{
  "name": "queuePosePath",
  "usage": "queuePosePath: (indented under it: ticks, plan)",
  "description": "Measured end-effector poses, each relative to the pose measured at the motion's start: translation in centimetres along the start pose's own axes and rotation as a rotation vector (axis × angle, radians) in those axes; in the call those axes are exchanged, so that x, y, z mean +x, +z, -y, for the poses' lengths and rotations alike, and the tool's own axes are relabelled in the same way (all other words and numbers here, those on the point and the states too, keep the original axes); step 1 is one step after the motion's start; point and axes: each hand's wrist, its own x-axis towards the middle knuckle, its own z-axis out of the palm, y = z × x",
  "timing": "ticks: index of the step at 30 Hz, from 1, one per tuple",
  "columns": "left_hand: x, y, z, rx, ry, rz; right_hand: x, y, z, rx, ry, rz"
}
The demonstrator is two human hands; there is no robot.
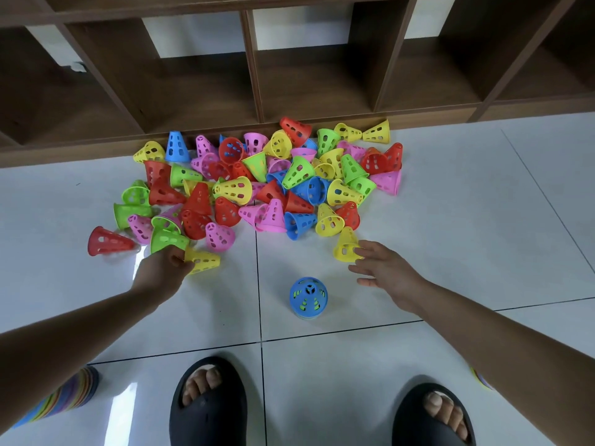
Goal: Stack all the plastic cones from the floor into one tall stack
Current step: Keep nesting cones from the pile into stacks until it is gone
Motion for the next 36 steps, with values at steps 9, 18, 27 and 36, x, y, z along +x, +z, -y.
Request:
queuePosePath:
  ticks: [9,18,27,36]
  plan:
    - [-4.7,0.5,-4.9,-0.311,0.037,0.088,-2.0,1.1,0.3,0.021,-0.147,-0.279]
    - [-9.1,-0.3,-12.5,-0.692,0.117,0.305,-4.2,1.7,2.0,0.304,-0.131,-0.053]
    - [-10.5,1.0,-14.3,-0.733,0.147,0.452,-6.0,2.2,2.8,0.432,-0.103,0.420]
    - [-11.2,2.1,-15.3,-0.525,0.199,0.411,-6.4,2.3,2.4,0.310,-0.155,0.493]
